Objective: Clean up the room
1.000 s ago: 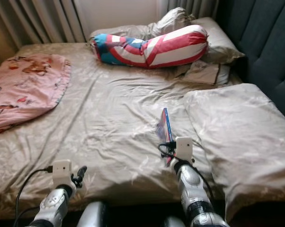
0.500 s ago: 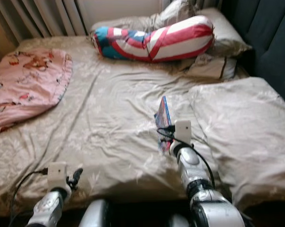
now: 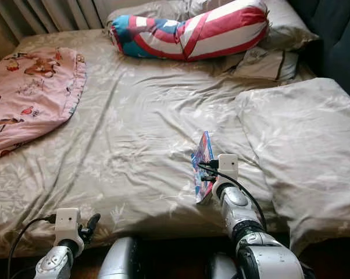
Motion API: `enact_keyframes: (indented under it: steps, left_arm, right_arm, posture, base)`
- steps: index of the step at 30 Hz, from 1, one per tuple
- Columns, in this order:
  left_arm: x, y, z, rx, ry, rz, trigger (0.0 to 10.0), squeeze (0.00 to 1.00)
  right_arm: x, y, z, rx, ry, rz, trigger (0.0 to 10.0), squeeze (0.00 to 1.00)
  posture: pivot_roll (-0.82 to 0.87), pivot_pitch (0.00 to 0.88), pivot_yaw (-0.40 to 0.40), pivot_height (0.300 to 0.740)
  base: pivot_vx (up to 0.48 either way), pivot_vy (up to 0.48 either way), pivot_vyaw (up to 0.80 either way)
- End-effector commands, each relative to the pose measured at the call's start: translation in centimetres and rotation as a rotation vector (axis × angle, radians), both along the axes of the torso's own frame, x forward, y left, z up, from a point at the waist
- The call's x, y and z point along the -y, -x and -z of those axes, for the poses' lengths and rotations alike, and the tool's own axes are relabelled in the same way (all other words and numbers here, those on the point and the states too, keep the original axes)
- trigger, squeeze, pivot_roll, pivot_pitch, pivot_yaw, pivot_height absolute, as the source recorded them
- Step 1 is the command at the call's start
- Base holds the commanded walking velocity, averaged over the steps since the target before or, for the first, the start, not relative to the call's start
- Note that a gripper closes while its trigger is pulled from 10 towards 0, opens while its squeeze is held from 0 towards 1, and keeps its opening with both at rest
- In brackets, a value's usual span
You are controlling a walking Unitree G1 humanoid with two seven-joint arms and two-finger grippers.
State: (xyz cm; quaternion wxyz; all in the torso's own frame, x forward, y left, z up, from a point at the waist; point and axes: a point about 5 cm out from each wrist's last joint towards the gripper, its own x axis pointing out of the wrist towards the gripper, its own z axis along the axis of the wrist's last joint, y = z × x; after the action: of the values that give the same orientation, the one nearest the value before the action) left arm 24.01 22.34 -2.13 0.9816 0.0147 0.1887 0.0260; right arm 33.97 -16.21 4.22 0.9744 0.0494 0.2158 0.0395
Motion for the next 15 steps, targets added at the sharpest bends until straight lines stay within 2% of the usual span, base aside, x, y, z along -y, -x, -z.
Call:
enact_keyframes:
  steps: [1, 4, 10, 15]
  left_arm:
    - [-0.4, 0.6, 0.2, -0.006, -0.012, 0.002, 10.0, 0.00]
    - [-0.2, 0.7, 0.3, -0.009, -0.011, 0.012, 10.0, 0.00]
    - [-0.3, 0.8, 0.4, -0.015, -0.011, 0.010, 10.0, 0.00]
    - [-0.4, 0.8, 0.3, -0.017, -0.010, 0.007, 10.0, 0.00]
  right_arm:
    - [0.4, 0.6, 0.7, -0.034, 0.004, 0.013, 10.0, 0.00]
    - [0.9, 0.6, 0.7, -0.032, 0.049, 0.020, 10.0, 0.00]
    - [2.6, 0.5, 0.4, -0.026, 0.060, 0.104, 10.0, 0.00]
    - [3.3, 0.4, 0.2, -0.025, 0.095, 0.119, 10.0, 0.02]
  posture:
    - [0.03, 0.229, 0.087, 0.637]
    - [0.03, 0.230, 0.087, 0.637]
    - [0.03, 0.228, 0.089, 0.637]
    - [0.02, 0.228, 0.088, 0.637]
  base:
    - [0.000, 0.000, 0.00]
    - [0.000, 0.000, 0.00]
    - [0.000, 0.000, 0.00]
    - [0.000, 0.000, 0.00]
